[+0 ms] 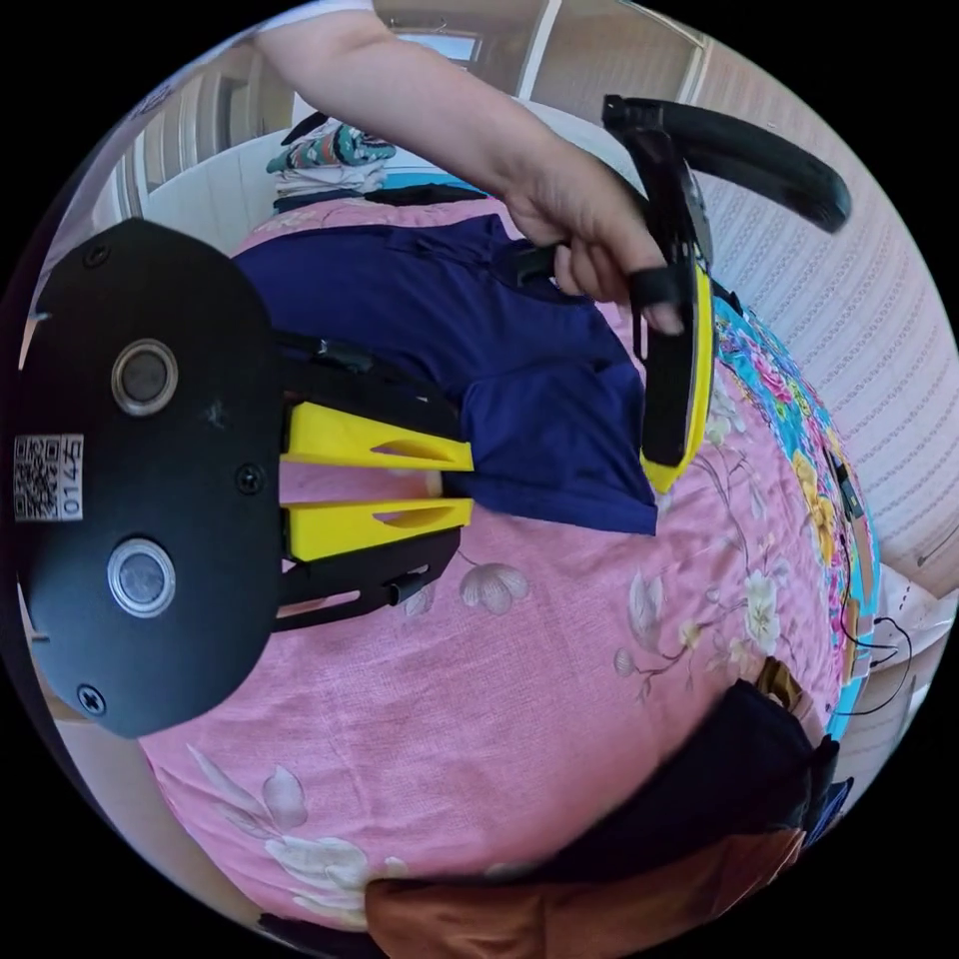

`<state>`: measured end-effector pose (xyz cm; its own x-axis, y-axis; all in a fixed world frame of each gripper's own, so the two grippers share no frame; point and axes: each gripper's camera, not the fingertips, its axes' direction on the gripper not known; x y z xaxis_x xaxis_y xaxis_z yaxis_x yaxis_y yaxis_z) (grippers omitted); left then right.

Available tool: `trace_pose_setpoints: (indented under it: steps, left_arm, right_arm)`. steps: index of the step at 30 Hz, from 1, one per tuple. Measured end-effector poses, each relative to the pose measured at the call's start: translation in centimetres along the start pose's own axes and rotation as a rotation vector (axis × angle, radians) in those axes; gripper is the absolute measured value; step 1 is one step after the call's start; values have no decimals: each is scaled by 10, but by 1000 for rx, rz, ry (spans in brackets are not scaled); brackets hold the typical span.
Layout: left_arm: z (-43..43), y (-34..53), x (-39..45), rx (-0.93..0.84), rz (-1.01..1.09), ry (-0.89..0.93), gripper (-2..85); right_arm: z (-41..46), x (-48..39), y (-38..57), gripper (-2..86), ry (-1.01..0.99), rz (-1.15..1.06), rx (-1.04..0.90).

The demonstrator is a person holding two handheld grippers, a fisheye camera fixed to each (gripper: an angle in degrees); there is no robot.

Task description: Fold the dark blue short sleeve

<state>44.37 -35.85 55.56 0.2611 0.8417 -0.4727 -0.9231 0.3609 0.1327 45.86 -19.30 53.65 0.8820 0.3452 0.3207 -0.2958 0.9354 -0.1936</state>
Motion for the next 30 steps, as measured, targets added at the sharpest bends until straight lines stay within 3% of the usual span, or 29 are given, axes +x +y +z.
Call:
trace_pose_setpoints:
  steps: [3, 7, 12, 24, 30]
  left_arm:
    - [31, -23, 15, -110, 25, -21, 61]
    - [45, -43, 40, -112, 92, -93, 2]
    - [51, -59, 54, -113, 154, -153, -9]
    - [40, -68, 27, -60, 0, -38, -10]
    - [26, -56, 24, -66, 56, -145, -10]
  right_arm:
    - [-4, 16, 6, 25, -29, 22, 10]
    - [-9, 27, 16, 11, -16, -4, 27]
    - [-14, 26, 22, 7, 43, -47, 25]
    - [-29, 38, 34, 6, 47, -29, 41]
    - [-43, 40, 40, 5, 22, -20, 69]
